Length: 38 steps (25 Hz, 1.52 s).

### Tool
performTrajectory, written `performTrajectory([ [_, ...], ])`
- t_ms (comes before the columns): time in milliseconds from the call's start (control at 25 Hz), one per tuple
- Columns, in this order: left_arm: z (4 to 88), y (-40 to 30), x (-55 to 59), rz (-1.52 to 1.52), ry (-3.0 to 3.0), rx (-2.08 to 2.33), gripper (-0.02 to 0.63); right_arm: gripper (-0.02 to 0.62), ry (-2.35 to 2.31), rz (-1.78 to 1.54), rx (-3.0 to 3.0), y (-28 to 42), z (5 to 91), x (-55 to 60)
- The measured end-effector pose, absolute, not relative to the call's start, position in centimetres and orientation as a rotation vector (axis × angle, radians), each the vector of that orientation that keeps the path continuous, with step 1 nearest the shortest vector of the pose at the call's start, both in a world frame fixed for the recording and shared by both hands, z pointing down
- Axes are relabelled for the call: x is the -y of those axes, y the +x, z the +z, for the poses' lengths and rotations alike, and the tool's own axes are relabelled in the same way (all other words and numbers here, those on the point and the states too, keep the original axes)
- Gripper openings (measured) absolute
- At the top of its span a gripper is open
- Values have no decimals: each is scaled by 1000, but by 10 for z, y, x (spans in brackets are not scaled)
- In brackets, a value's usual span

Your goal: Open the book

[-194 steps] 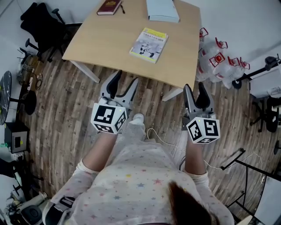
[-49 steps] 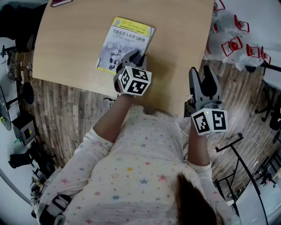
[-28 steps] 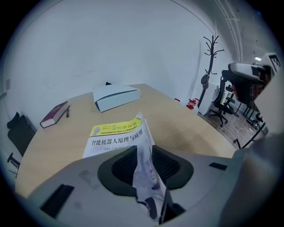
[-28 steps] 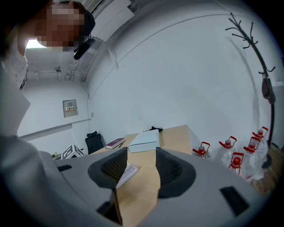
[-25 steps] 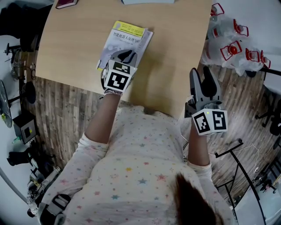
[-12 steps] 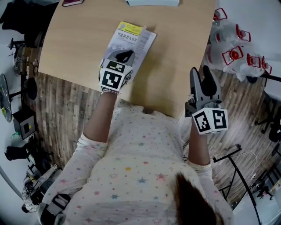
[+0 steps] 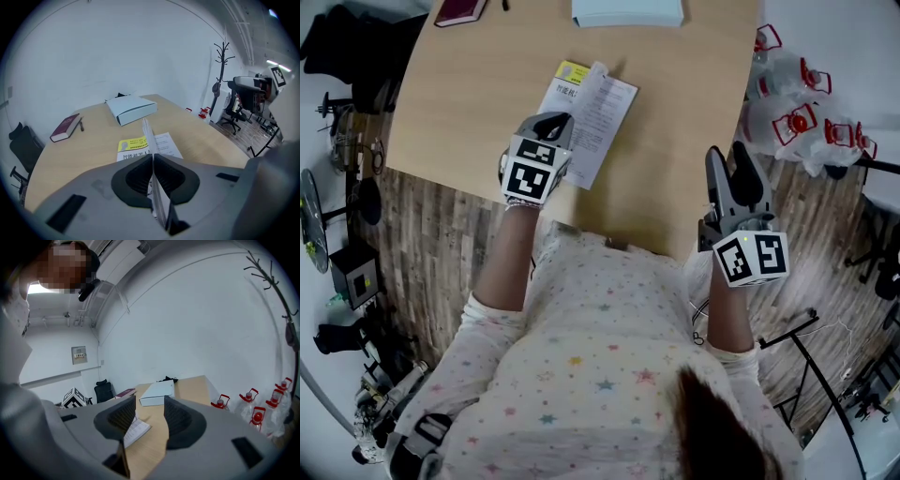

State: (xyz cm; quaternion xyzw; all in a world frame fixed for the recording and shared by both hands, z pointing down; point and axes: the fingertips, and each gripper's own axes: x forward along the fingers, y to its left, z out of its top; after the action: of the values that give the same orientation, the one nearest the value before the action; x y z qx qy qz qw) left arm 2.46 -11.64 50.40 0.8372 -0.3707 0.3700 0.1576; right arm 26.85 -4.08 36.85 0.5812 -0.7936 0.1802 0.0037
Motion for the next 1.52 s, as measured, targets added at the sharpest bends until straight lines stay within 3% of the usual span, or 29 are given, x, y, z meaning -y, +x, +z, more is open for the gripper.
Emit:
performTrajectory([
  [1520,505,-77,170,1053,2451,953,23,175,1965,539,2333,179,360,70],
])
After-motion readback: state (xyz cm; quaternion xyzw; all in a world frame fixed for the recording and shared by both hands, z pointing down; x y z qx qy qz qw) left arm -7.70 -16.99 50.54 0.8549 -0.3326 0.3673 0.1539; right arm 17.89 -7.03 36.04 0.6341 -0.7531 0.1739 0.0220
